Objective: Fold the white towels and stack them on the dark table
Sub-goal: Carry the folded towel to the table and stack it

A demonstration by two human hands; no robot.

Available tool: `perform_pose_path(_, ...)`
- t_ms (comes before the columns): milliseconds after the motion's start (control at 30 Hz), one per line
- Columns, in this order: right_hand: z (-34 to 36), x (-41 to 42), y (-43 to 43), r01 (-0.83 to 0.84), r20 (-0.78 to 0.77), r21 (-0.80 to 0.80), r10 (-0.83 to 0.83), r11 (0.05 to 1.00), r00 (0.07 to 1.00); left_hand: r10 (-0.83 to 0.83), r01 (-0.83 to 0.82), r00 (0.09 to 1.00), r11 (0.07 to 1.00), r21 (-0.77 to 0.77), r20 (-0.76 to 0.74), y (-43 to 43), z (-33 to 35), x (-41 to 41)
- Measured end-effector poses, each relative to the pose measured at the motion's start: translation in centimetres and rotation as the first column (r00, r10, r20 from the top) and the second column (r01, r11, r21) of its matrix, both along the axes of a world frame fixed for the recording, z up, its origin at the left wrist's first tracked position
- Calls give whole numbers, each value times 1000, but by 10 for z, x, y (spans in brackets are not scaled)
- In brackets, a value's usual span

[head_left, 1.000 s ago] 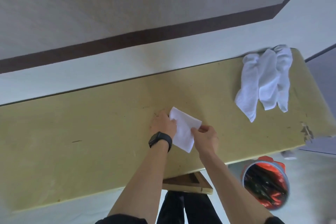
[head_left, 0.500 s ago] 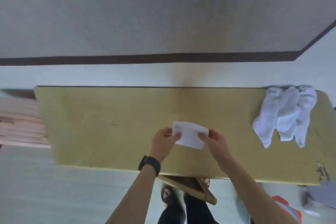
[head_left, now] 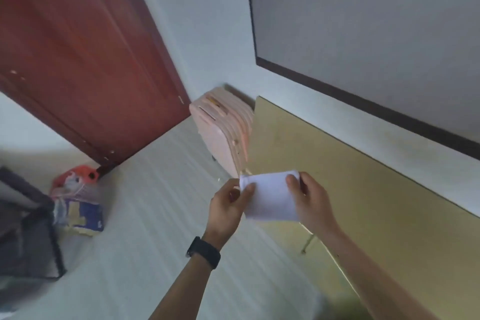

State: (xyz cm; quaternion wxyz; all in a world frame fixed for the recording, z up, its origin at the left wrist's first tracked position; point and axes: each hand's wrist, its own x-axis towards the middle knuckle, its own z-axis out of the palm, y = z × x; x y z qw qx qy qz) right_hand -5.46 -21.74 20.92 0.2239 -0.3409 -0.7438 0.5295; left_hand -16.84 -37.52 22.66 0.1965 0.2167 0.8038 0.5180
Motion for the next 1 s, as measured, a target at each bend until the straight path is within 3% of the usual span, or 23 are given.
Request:
perform_pose_path(133,23,-66,-115,-108,-53,132,116,985,992,229,-226,970,973,42,-81,-119,17,-34)
perform_pose_path(233,45,-112,-208,-239,-77,216,261,947,962,417,-416,896,908,45,-154,-212,36,-53)
perform_pose_path(367,81,-172,-335,-423,-115,248,460,871,880,656,-655,725,751,88,-209,-342,68,-76)
perform_pose_path(500,111,-221,-459,-576,-208,291,638,764,741,816,-801,532,571,179,-224,-463,94,-86)
perform_pose_path(733,126,-271,-678,-794,-281,284,839,537,466,962,-947,165,216,239,-218,-663,107,-85)
perform_pose_path(1000,129,-329,-912,-902,-365,241,894,359,259,973,-964,-99,-42,263,-207,-874,131,-112)
